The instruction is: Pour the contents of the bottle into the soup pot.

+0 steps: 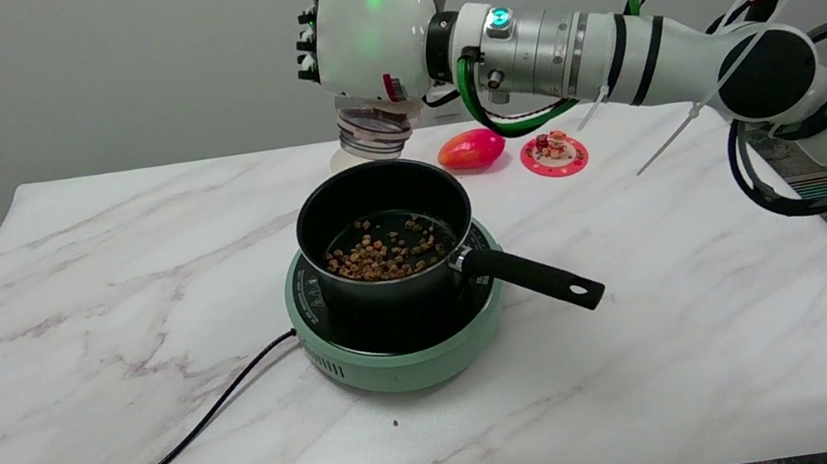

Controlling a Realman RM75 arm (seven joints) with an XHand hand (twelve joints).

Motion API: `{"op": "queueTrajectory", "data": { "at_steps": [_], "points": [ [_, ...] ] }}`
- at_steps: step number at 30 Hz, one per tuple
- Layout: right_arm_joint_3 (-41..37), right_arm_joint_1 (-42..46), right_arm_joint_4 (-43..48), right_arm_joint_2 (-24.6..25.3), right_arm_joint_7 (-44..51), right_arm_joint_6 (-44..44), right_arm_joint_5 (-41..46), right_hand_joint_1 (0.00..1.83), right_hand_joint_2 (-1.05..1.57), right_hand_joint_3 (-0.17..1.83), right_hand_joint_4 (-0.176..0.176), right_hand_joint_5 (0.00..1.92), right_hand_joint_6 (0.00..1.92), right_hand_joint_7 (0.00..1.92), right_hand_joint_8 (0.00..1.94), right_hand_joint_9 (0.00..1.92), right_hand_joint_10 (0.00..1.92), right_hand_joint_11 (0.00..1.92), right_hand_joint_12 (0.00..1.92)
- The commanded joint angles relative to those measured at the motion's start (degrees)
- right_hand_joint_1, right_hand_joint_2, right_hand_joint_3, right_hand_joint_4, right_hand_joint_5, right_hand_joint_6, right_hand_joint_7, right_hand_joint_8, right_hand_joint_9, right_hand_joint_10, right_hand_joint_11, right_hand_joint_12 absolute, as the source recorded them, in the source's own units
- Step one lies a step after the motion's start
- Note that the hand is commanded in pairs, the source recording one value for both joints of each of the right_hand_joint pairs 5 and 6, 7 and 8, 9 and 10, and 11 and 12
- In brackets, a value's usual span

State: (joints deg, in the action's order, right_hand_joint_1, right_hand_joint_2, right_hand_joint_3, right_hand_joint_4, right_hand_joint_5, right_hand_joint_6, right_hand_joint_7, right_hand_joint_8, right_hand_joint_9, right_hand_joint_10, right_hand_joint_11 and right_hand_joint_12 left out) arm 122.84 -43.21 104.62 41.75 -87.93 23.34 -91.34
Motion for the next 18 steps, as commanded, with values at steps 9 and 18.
{"op": "queueTrajectory", "data": {
  "at_steps": [9, 18],
  "points": [
    [1.08, 4.76, -2.77, 0.05, -0.3, -1.32, -0.2, 1.59, 0.91, 0.73, 0.0, 1.92, 1.92, 1.92, 1.92, 1.69, 1.69, 1.23, 1.23],
    [0.16, 6.32, -3.4, -0.43, -0.46, -3.23, -0.16, 1.59, 0.92, 0.73, 0.0, 1.92, 1.92, 1.92, 1.92, 1.69, 1.69, 1.23, 1.23]
  ]
}}
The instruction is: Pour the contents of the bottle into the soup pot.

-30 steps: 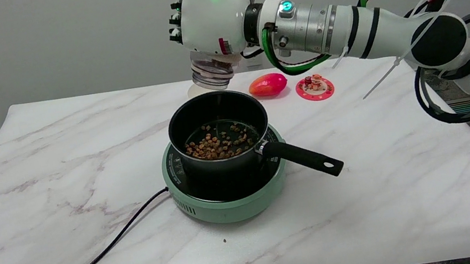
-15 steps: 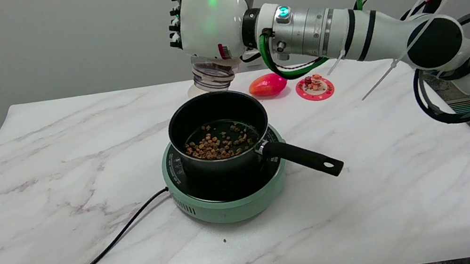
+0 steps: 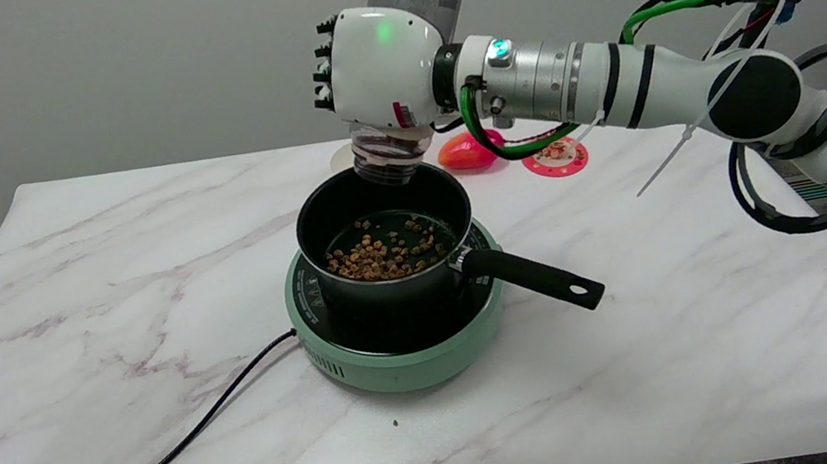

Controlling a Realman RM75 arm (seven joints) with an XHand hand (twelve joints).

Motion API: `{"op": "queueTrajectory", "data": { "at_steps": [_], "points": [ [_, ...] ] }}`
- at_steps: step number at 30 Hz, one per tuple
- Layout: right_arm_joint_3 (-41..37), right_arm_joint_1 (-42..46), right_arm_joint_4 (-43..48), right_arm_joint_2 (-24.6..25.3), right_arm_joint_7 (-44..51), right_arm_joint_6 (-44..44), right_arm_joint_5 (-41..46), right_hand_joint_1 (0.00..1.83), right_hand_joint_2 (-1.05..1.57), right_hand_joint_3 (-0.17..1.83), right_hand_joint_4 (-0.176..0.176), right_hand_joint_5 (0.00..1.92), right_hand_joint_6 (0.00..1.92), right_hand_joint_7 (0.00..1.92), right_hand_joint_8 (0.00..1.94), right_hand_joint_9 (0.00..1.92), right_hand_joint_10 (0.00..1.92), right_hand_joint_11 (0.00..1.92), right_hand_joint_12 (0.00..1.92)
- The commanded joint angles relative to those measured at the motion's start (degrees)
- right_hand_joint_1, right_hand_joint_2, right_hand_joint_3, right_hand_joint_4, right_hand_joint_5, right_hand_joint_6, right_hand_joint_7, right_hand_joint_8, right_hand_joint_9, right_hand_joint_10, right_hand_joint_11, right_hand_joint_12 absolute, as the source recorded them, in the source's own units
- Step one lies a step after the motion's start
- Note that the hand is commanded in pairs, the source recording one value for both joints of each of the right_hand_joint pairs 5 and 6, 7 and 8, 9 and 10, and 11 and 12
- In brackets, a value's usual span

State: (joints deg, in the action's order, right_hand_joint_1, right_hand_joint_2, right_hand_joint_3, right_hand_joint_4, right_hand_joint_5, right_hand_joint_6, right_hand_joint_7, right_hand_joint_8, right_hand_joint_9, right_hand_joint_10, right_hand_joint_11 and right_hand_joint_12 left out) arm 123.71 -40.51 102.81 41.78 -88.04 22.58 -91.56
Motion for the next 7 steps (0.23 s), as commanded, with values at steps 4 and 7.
{"op": "queueTrajectory", "data": {
  "at_steps": [4, 7],
  "points": [
    [-2.24, 4.69, -2.11, -0.53, -1.72, -5.01, 3.55, 1.58, 0.93, 0.73, 0.0, 1.92, 1.92, 1.92, 1.92, 1.69, 1.69, 1.23, 1.23],
    [-4.63, 6.78, -2.12, -0.65, -3.17, -7.56, 6.58, 1.58, 0.93, 0.72, 0.0, 1.92, 1.92, 1.92, 1.92, 1.69, 1.69, 1.23, 1.23]
  ]
}}
